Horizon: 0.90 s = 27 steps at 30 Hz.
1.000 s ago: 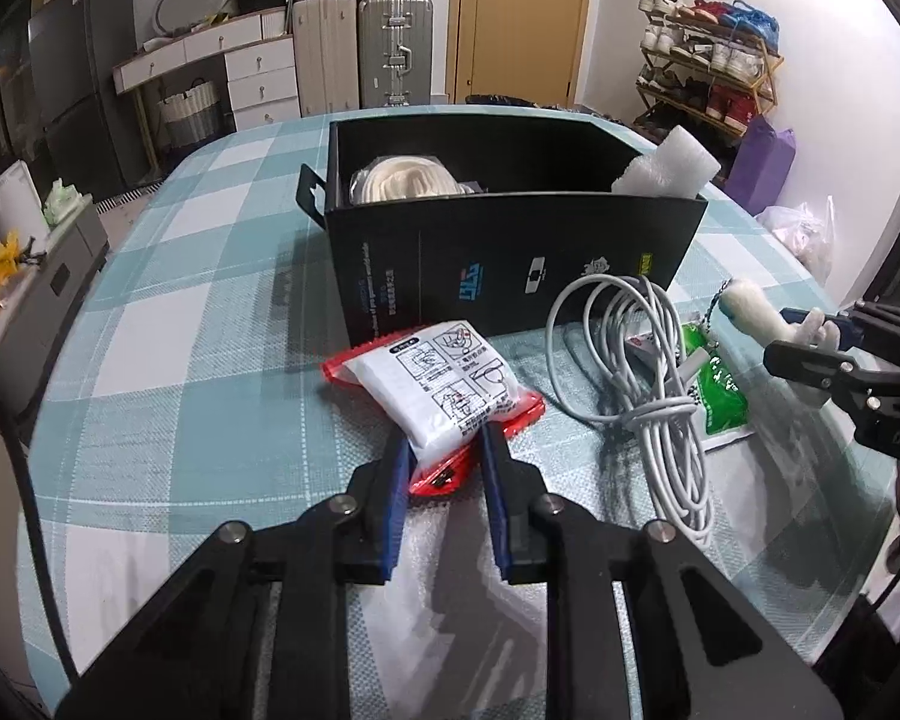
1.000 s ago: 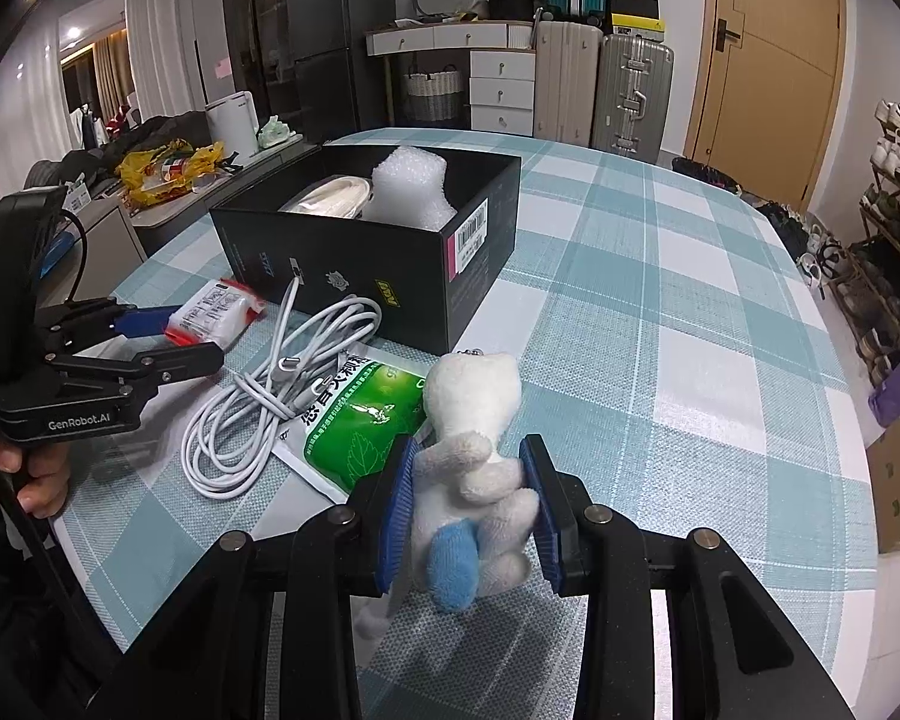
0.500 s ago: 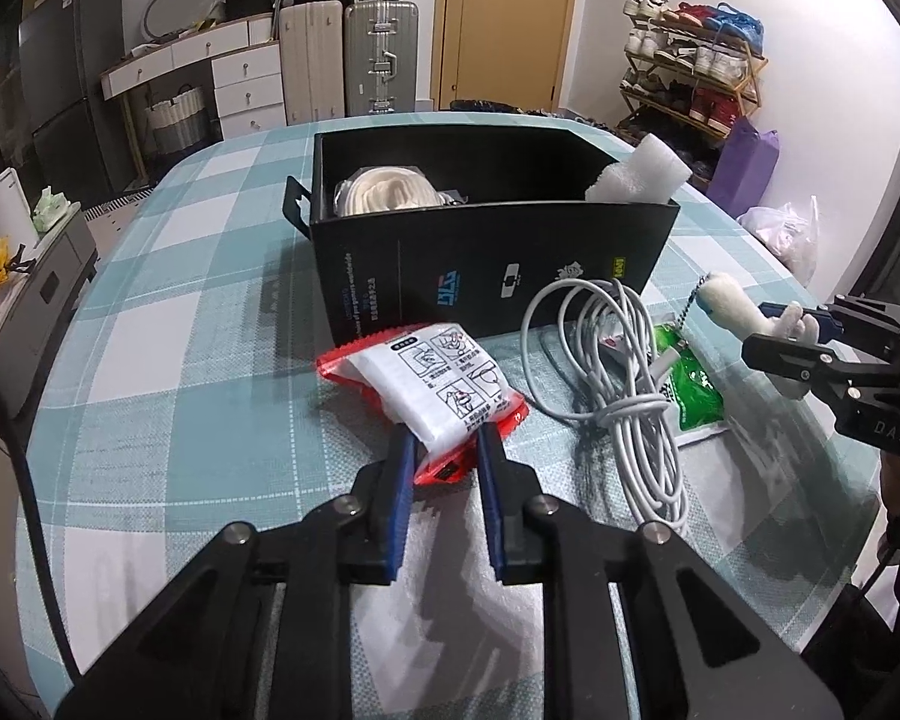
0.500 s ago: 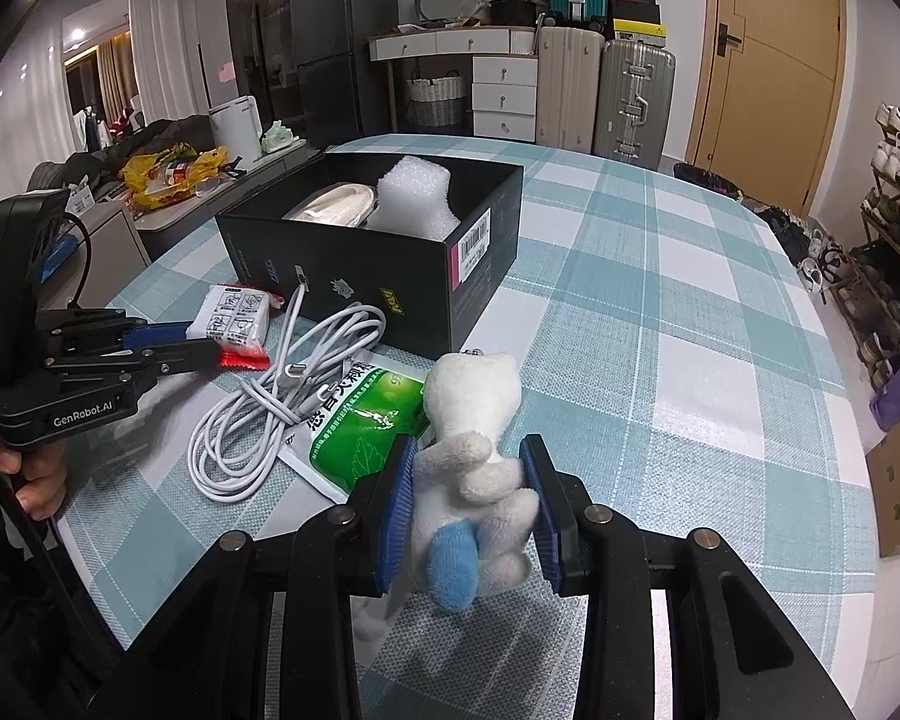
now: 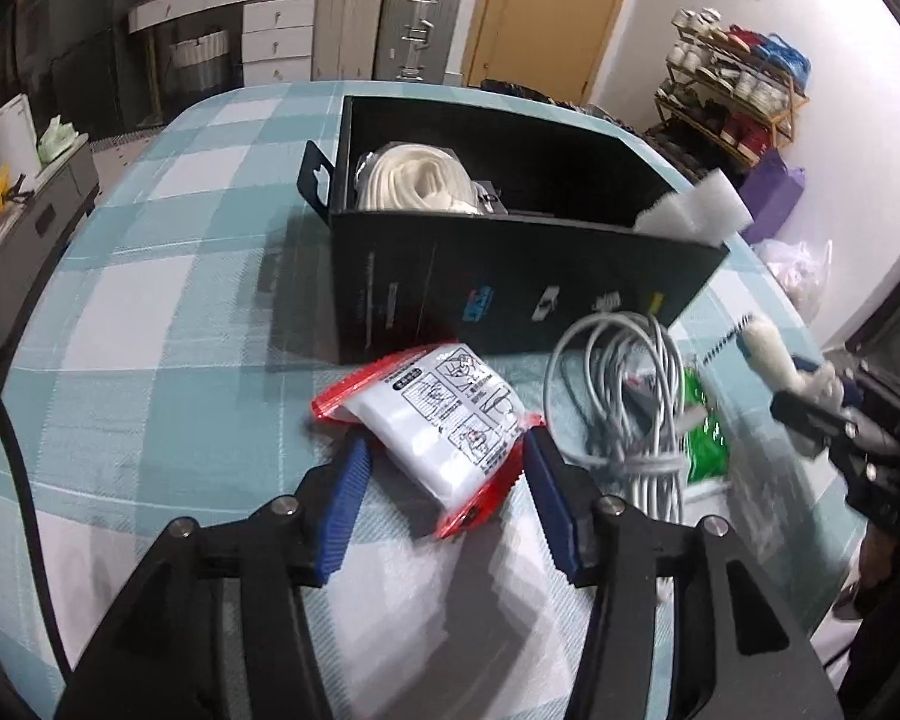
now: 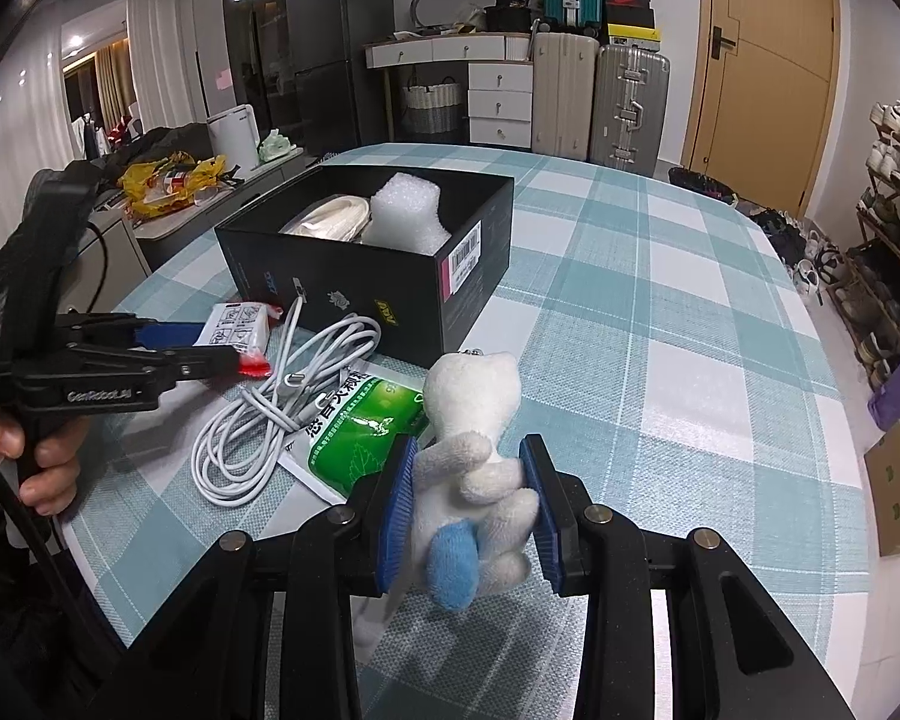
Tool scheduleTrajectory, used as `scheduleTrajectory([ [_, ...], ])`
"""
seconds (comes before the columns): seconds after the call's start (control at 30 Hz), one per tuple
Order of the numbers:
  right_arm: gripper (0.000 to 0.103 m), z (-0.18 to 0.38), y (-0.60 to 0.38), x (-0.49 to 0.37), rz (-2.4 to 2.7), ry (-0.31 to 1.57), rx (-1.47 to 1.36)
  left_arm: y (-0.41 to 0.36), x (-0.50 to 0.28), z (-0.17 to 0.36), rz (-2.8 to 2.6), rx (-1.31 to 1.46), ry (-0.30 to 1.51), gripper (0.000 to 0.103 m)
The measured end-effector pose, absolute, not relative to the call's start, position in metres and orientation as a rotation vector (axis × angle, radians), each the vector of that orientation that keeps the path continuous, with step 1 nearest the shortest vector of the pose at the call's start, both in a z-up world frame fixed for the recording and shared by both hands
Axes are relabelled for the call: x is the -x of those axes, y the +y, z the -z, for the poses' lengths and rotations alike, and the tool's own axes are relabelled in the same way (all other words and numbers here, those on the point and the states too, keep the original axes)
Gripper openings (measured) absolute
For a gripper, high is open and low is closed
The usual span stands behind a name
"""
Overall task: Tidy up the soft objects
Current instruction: 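Lift and carry the packet and plush toy over the black box with both grippers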
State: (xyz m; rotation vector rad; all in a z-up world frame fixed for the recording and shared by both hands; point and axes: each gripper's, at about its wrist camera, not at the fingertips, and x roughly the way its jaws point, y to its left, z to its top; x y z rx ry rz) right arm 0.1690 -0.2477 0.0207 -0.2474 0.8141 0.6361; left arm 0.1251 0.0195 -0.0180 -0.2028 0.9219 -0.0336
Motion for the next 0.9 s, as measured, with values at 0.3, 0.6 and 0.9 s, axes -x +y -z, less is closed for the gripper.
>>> scheduleTrajectory([
  [0.3,0.036,-0.02,-0.25,-0.17,-0.64,0.821,0.235,0.019,-0.139,0.017,0.026,0.241,0.947,0.054],
  [0.6,0.036,-0.019,-0.25,-0.17,-0.645,0.821,0.229,0.017,-0.127,0.018,0.03,0.216,0.896,0.04],
  [0.9,0.036,-0.026,-0.243,-0.163,-0.682,0.775,0.213,0.024,-0.102,0.006,0.04,0.17,0.828,0.04],
])
